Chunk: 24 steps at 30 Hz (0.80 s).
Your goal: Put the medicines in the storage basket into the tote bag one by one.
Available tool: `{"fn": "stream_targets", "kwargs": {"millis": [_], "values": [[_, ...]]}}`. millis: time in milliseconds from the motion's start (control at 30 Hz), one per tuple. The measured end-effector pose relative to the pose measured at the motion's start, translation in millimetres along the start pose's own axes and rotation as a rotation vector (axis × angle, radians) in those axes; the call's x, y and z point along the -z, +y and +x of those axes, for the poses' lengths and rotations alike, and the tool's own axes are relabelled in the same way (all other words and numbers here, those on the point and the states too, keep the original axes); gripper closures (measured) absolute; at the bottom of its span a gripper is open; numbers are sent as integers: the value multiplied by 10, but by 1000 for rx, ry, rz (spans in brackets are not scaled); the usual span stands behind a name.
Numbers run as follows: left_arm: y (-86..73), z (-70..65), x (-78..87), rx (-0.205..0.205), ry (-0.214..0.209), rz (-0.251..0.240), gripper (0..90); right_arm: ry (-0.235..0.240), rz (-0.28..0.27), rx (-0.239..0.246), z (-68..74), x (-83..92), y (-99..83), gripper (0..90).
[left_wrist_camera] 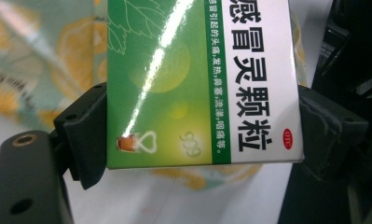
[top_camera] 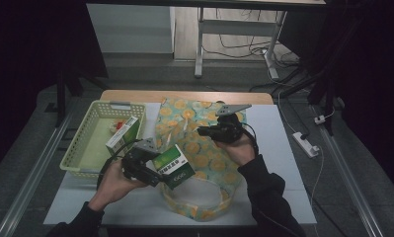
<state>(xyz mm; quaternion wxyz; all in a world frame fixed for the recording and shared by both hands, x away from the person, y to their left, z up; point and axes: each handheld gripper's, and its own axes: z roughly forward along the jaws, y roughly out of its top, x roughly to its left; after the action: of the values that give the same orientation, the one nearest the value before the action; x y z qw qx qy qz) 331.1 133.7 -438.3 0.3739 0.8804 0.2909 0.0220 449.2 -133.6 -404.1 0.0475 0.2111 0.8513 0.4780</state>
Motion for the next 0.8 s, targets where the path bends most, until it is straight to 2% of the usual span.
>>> {"fn": "stream_targets", "kwargs": {"millis": [333, 467, 500, 800], "values": [[230, -1, -330, -22, -14, 16, 170, 1, -4, 7, 15, 10, 9, 900], [305, 13, -428, -34, 25, 41, 170, 2, -6, 9, 20, 12, 11, 900], [319, 27, -456, -22, 30, 40, 170, 3, -7, 8, 23, 12, 12, 900], [454, 162, -630, -4, 73, 35, 170, 8, -9, 17, 54, 12, 25, 900]]}}
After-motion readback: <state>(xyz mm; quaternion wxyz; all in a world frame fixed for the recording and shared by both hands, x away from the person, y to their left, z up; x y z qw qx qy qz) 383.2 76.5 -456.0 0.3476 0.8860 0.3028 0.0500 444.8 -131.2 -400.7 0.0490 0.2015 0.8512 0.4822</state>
